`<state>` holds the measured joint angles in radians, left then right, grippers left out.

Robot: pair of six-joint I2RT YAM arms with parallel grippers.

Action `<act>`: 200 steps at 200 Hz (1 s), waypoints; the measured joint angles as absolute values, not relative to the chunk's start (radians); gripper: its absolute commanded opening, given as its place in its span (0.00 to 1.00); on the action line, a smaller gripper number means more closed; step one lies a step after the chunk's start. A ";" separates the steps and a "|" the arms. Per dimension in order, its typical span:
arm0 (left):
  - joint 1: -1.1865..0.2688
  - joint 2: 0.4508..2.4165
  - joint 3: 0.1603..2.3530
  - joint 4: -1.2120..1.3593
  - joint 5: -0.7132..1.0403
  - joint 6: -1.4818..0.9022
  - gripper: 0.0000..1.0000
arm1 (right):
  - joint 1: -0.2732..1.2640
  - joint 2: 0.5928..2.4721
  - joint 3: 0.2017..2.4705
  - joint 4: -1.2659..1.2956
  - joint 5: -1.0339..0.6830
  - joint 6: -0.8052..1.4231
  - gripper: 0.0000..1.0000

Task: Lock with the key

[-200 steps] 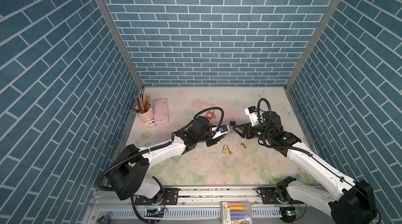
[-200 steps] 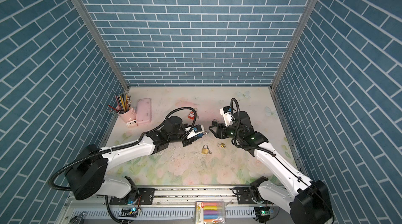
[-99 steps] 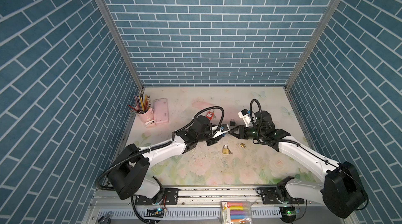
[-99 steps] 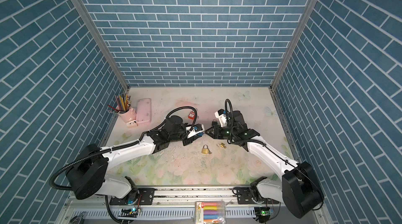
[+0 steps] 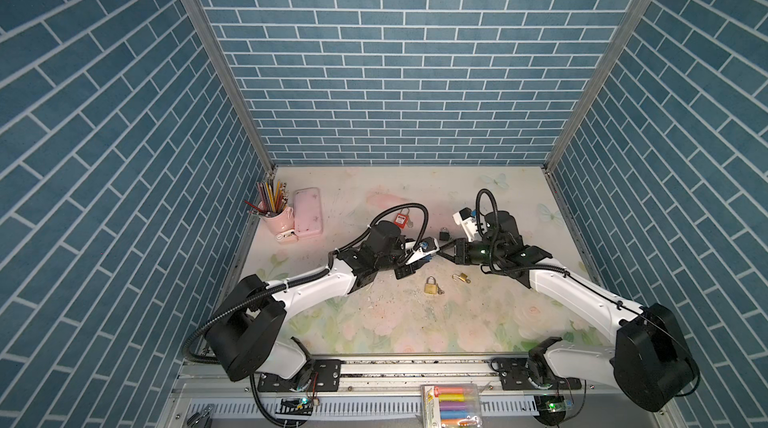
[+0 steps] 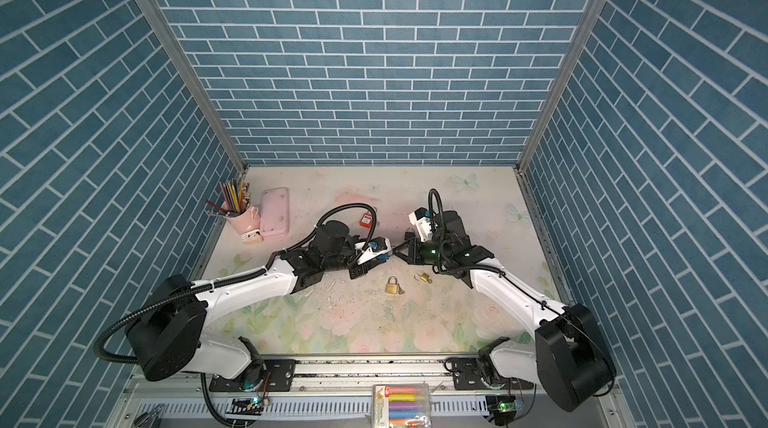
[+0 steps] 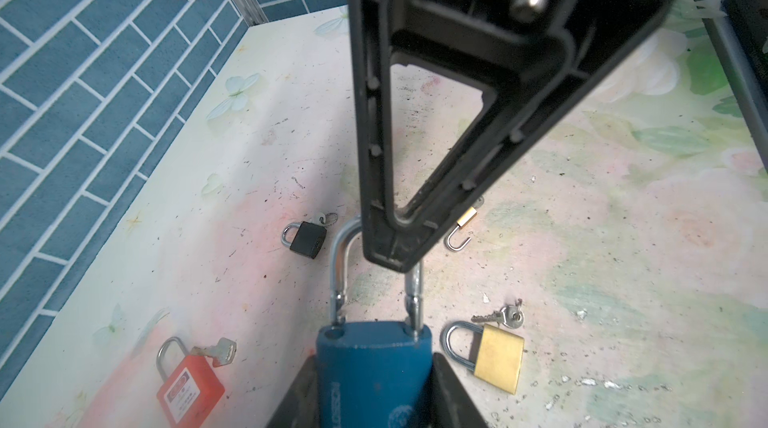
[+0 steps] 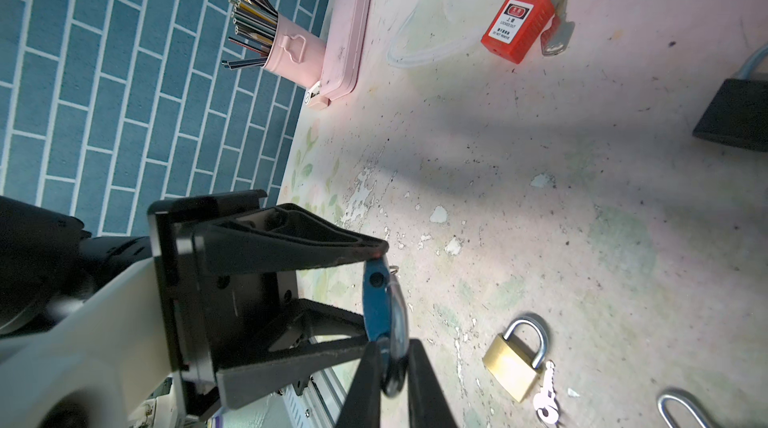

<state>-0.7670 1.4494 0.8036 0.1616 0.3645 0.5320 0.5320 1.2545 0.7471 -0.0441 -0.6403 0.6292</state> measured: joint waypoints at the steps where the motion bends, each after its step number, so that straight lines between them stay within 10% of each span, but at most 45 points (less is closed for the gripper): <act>1: -0.767 1.449 0.804 0.162 0.364 0.532 0.00 | 0.532 1.255 0.748 -0.044 -0.640 0.629 0.10; 200: -0.769 1.452 0.788 0.200 0.318 0.492 0.00 | 0.514 1.336 0.756 0.032 -0.751 0.579 0.00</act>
<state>-0.7692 1.4517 0.7879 0.2005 0.3183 0.4919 0.5140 1.3357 0.7563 0.0319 -0.7506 0.5789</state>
